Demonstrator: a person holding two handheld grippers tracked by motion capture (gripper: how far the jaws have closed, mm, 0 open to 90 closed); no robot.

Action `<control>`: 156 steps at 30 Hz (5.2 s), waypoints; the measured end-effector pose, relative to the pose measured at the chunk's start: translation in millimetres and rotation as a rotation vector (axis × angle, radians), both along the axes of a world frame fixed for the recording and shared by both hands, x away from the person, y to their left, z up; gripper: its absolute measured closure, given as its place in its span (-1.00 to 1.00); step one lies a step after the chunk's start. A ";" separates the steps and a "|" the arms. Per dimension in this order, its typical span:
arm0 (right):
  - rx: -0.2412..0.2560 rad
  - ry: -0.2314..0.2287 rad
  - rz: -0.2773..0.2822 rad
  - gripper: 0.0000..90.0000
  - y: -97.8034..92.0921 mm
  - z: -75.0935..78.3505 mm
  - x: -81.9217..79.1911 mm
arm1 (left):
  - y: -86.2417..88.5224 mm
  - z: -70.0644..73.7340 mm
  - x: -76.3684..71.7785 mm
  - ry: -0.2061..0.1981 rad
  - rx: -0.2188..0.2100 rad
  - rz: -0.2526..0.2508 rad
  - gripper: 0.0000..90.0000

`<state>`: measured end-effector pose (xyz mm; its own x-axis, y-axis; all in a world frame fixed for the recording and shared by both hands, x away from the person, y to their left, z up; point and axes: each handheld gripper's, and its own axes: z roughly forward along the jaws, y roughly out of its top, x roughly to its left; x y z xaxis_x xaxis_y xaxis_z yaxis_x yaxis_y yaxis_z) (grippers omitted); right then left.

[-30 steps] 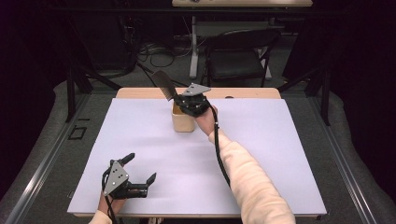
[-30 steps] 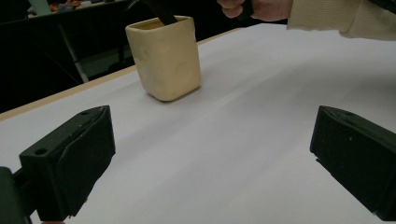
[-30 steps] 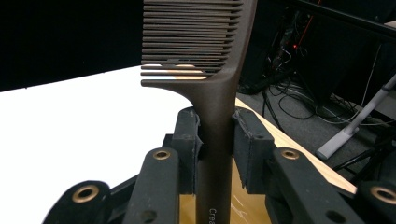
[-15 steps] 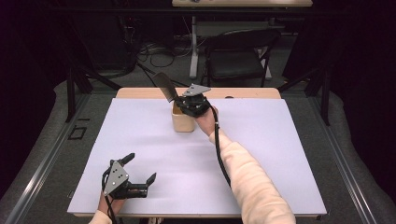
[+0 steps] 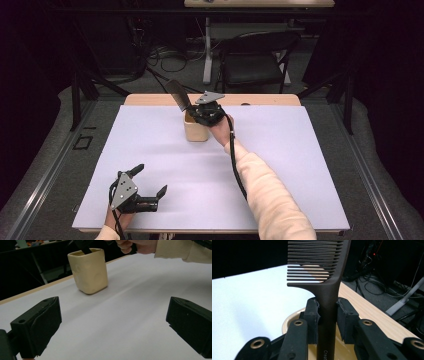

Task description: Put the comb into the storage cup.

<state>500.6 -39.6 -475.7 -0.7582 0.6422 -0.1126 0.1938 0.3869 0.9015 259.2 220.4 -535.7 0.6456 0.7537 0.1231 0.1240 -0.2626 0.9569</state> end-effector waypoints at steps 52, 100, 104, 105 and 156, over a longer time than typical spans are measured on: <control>-0.150 0.107 -0.017 0.19 -8.1 5.9 3.3 | -0.6 -0.2 0.5 0.000 0.002 -0.002 -1.00; -0.135 0.255 0.103 -1.00 -75.5 35.2 -70.0 | -2.0 0.0 0.9 0.002 0.004 -0.001 -1.00; -0.141 0.257 0.098 -1.00 -84.8 31.0 -78.7 | -2.6 0.2 0.8 -0.001 0.010 -0.004 -1.00; -0.140 0.257 0.098 -1.00 -87.4 30.1 -81.0 | -2.7 0.0 0.9 0.001 0.008 -0.003 -1.00; -0.133 0.233 0.033 -1.00 -167.4 -7.0 -167.2 | -3.2 -0.6 1.3 0.006 0.010 -0.004 -1.00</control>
